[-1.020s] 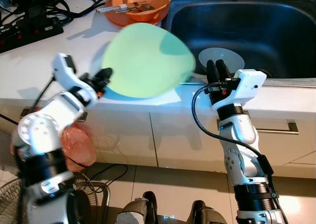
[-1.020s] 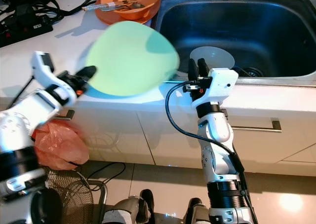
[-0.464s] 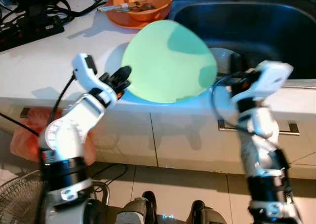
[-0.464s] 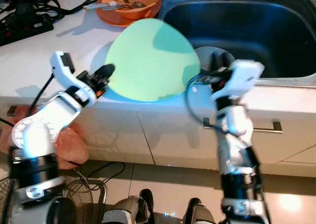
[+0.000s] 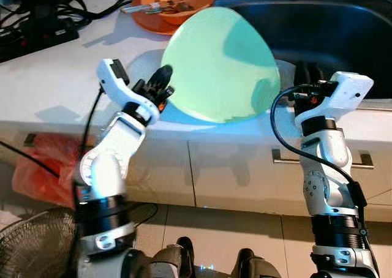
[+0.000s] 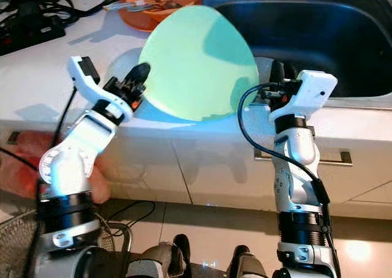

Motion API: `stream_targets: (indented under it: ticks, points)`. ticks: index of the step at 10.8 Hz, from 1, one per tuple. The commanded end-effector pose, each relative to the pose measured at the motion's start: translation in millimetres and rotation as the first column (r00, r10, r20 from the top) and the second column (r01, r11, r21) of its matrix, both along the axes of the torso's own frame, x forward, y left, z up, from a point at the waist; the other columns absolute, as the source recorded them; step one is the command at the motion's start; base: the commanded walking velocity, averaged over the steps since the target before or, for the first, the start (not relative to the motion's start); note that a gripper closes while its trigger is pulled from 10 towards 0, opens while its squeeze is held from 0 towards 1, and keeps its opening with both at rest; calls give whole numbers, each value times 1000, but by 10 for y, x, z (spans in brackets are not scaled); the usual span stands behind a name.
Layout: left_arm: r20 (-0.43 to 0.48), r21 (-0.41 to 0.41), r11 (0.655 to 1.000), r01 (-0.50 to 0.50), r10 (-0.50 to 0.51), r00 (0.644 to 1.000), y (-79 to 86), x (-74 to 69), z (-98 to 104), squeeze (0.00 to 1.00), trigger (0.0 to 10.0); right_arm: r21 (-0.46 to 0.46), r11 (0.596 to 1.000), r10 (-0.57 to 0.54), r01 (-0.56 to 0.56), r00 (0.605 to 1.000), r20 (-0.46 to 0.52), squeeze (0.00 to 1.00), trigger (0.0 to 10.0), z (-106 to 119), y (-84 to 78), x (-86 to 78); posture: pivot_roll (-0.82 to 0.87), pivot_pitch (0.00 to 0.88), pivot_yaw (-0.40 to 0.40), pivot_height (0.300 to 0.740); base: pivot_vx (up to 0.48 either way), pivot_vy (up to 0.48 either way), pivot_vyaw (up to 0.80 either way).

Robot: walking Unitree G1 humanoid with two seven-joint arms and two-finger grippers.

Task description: Kitchen organization

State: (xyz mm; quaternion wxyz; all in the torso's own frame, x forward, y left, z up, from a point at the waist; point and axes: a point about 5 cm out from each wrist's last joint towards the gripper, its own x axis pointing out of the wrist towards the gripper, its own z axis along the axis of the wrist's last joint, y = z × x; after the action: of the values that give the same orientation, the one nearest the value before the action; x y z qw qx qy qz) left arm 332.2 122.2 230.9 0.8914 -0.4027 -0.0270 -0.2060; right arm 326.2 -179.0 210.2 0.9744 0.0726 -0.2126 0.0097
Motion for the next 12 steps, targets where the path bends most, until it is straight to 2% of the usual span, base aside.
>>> stream_targets:
  ticks: [1, 2, 3, 4, 5, 7, 9, 12]
  points:
    - [31, 12, 1000, 7, -8, 999, -27, 1, 61, 0, 10000, 2, 1000, 2, -2, 1000, 5, 0, 10000, 36, 3, 10, 88, 187, 83, 740, 0, 0, 0]
    - [27, 40, 999, 24, -25, 999, -34, -15, 36, 0, 10000, 4, 1000, 0, 0, 1000, 5, 0, 10000, 37, -10, 7, 88, 188, 85, 740, 0, 0, 0]
    - [21, 101, 994, 40, -42, 999, 29, -39, 12, 0, 10000, 4, 1000, -4, 4, 1000, 2, 0, 10000, 33, -18, 5, 92, 190, 84, 740, 0, 0, 0]
    - [19, 147, 988, 45, -48, 999, 103, -47, 7, 0, 10000, 4, 1000, -1, 1, 1000, -1, 0, 10000, 25, -9, 4, 95, 190, 84, 740, 0, 0, 0]
    - [41, 215, 976, 43, -53, 998, 252, -58, 43, 0, 10000, 10, 1000, 4, -4, 1000, -5, 0, 10000, 13, 12, 10, 107, 188, 87, 740, 0, 0, 0]
    - [50, 249, 968, 24, -38, 998, 326, -47, 76, 0, 10000, 16, 1000, 16, -16, 1000, -10, 0, 10000, -7, 54, 18, 110, 190, 87, 740, 0, 0, 0]
    - [41, 283, 958, 55, -69, 997, 297, -70, 45, 0, 10000, 20, 999, 31, -31, 999, -16, 0, 10000, -27, 98, 9, 109, 190, 89, 740, 0, 0, 0]
    - [135, 223, 968, -117, 88, 987, 435, 7, 230, 0, 10000, 26, 999, 27, -27, 999, -16, 0, 10000, -42, 97, -4, 105, 191, 93, 740, 0, 0, 0]
